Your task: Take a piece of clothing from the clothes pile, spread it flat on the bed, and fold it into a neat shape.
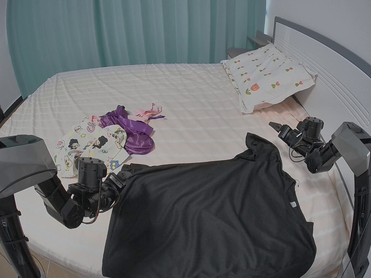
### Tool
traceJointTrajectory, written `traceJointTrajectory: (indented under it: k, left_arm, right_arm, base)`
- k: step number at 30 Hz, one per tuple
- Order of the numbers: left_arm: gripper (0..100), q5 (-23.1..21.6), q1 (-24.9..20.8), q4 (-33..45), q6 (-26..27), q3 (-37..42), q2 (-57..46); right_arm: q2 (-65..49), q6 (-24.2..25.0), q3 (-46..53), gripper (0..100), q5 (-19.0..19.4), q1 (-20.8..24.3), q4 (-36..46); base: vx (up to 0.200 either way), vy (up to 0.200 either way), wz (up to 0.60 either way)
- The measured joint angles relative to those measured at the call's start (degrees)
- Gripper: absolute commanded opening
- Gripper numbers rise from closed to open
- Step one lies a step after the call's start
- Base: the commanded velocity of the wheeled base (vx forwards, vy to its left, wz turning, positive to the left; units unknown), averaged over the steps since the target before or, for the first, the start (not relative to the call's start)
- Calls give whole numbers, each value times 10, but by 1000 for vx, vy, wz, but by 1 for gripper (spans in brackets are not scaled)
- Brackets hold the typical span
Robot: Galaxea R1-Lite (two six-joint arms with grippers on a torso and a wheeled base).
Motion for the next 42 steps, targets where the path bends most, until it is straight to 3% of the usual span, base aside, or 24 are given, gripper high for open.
traceJointTrajectory:
  k: [11,36,42]
  left_arm:
    - [100,0,0,0,0,2,0]
    - [100,0,0,0,0,2,0]
    - [100,0,0,0,0,1,0]
  right_arm:
    - [-38,11,57,100,-10,67,53]
    - [5,13,51,100,-10,132,59]
    - [14,86,19,100,-8,137,13]
  base:
    - [0,0,0]
    - [0,0,0]
    - [0,0,0]
